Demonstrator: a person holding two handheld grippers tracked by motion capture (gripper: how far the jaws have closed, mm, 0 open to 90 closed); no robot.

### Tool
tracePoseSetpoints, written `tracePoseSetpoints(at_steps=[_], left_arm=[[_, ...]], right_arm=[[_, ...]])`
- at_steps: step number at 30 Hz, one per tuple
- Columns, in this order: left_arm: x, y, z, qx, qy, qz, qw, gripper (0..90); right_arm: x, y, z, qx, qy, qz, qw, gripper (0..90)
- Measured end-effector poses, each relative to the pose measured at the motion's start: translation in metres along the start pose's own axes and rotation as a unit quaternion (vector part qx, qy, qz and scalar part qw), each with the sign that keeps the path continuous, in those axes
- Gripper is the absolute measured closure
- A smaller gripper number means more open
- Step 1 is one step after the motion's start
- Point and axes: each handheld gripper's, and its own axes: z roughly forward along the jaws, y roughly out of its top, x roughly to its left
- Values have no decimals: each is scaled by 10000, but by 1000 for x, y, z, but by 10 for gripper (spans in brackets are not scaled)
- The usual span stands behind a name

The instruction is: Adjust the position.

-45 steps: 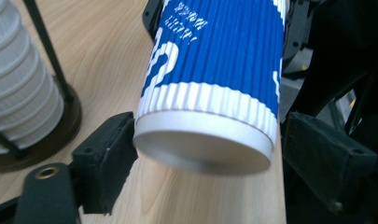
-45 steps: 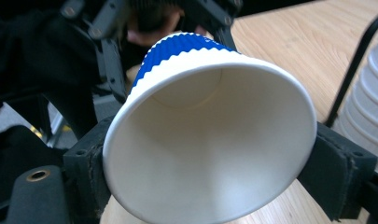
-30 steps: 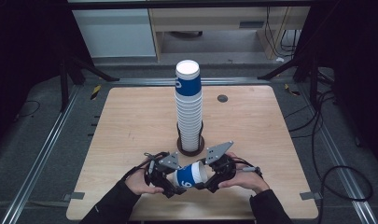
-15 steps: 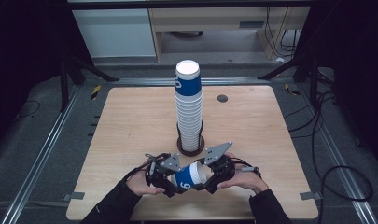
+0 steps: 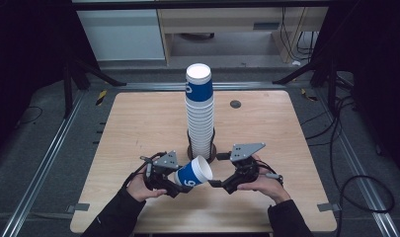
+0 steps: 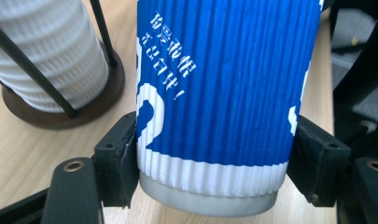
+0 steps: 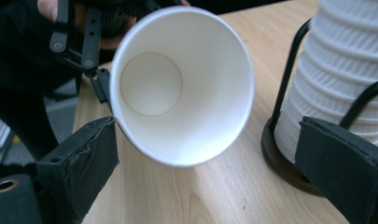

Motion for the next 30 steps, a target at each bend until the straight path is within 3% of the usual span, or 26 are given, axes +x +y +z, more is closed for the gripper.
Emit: tracePoseSetpoints(at_steps=[5, 9, 17, 30], left_arm=[[0, 2, -6, -467, 32, -143, 9988, 273], [-2, 1, -2, -731, 19, -266, 9970, 273], [-7, 1, 5, -852, 92, -247, 9960, 273], [-15, 4, 12, -913, 20, -102, 9958, 274]], right_arm=[[-2, 2, -6, -314, -22, 175, 9993, 62], [-2, 3, -7, -338, -5, 180, 9993, 62], [1, 4, -3, -428, 159, 271, 9986, 64], [2, 3, 6, -500, 350, 410, 9973, 84]])
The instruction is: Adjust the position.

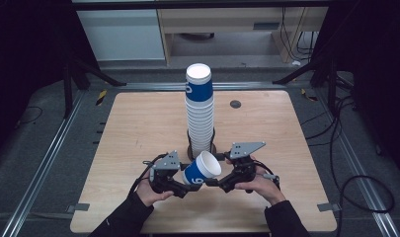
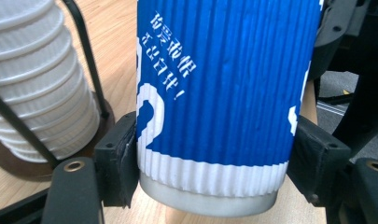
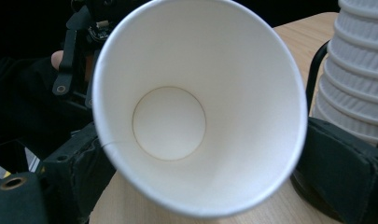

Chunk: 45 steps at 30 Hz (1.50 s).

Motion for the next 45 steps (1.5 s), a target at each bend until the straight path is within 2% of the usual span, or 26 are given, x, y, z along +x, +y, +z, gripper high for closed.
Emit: tracePoseSetpoints(at_steps=[1, 6, 12, 19, 26, 29, 32, 34, 40, 43, 45], left_arm=[[-1, 0, 1, 1, -19, 18, 10000, 274], [-3, 0, 5, 44, -68, 60, 9999, 274], [-1, -1, 4, 49, -136, 46, 9999, 272], [1, -2, 4, 90, -245, -19, 9997, 258], [3, -1, 2, 251, -250, -50, 9994, 201], [5, -1, 0, 393, -306, -75, 9987, 168], [7, -2, 0, 521, -364, -74, 9980, 159], [6, -2, 3, 665, -349, -21, 9972, 154], [1, -6, 16, 1154, -514, 106, 9919, 178], [-2, -8, 20, 1274, -581, 234, 9899, 214], [-2, -9, 21, 1295, -572, 251, 9896, 249]], right_arm=[[0, -1, 2, -31, 109, 60, 9999, 97], [0, -2, 6, -33, 262, 124, 9996, 123], [0, -4, 7, -93, 336, 172, 9992, 147], [1, -2, 5, -124, 382, 99, 9991, 175], [2, 1, -4, -131, 259, -29, 9996, 179], [3, 3, -6, 22, 136, -187, 9997, 179], [5, 2, -3, 340, 3, -378, 9987, 177], [5, 1, 0, 483, 9, -419, 9980, 177], [10, -1, 12, 813, 154, -566, 9950, 175], [13, -2, 18, 949, 299, -599, 9932, 174], [14, -3, 22, 1003, 373, -605, 9924, 174]])
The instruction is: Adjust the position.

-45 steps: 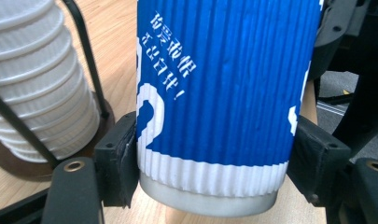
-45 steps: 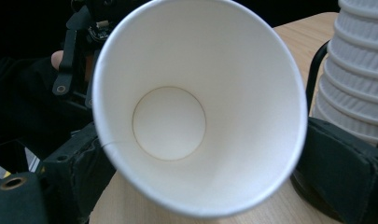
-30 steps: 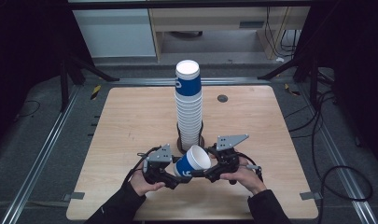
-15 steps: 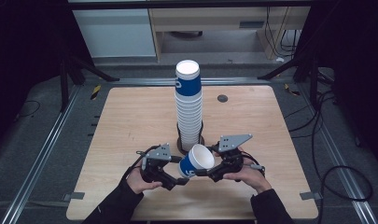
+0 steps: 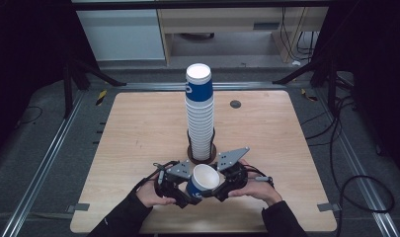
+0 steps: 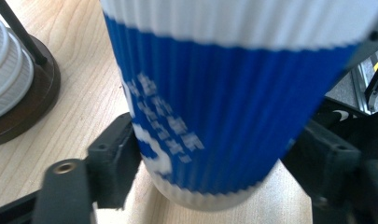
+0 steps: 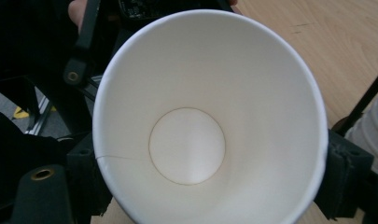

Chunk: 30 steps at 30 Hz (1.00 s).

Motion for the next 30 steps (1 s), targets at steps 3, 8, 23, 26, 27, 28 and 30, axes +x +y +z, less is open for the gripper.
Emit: tracePoseSetpoints(at_steps=[3, 8, 23, 26, 27, 28, 30], left_arm=[[0, -1, 0, 8, -37, 57, 10000, 273], [1, -1, -2, -129, 38, 15, 9999, 279], [4, -1, -21, -1003, 424, -338, 9935, 281], [1, 1, -20, -1120, 504, -349, 9918, 280], [0, 2, -19, -1115, 509, -351, 9918, 280], [-1, 3, -18, -1123, 546, -329, 9916, 281], [-3, 4, -15, -1105, 563, -323, 9918, 280]], right_arm=[[1, 0, 2, 18, 33, -10, 10000, 173], [0, 0, 0, -54, -27, -4, 10000, 153], [-9, 2, -26, -1031, -321, 400, 9934, 83], [-9, 3, -25, -1117, -266, 431, 9925, 87], [-8, 3, -23, -1153, -224, 455, 9920, 88], [-8, 3, -22, -1187, -182, 465, 9917, 91], [-7, 4, -20, -1232, -127, 487, 9911, 97]])
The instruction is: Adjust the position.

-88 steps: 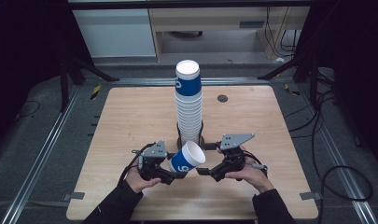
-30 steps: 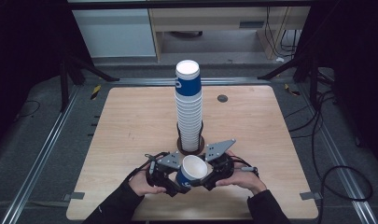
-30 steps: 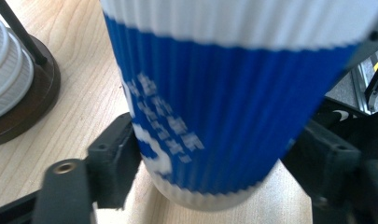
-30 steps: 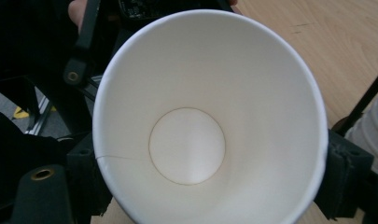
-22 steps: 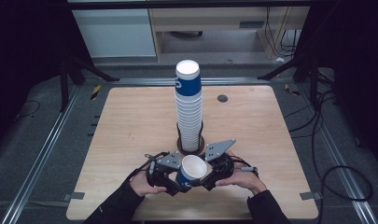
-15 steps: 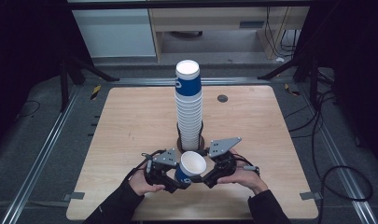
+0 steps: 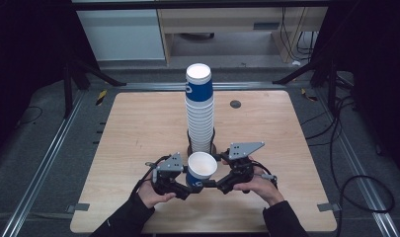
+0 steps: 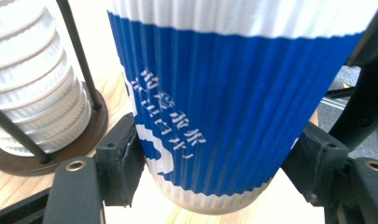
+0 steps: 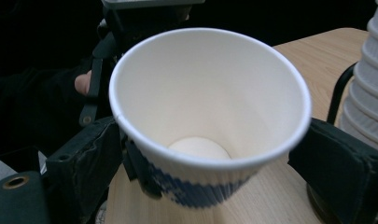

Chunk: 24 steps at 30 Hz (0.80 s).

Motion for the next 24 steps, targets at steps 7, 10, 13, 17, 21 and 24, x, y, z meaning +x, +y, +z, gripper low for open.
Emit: tracePoseSetpoints(at_steps=[7, 10, 13, 17, 21, 24], left_arm=[[-8, 0, 9, 73, 16, 82, 9999, 280], [-6, -1, 8, 49, -9, 28, 10000, 279], [-7, 0, 7, 40, 16, 36, 10000, 276], [-5, 0, 7, 71, 40, -4, 10000, 250], [-3, -2, 7, 178, 65, -29, 9998, 214], [0, -6, 7, 309, 184, -86, 9993, 194]], right_arm=[[0, -4, 12, -18, 125, 173, 9998, 148], [1, -5, 12, -26, 152, 160, 9998, 189], [1, -4, 11, -54, 168, 178, 9997, 198], [2, -3, 10, -73, 93, 96, 9999, 202], [1, 0, 3, -201, -8, 39, 9998, 202], [-2, 4, -13, -365, -272, 52, 9990, 202]])
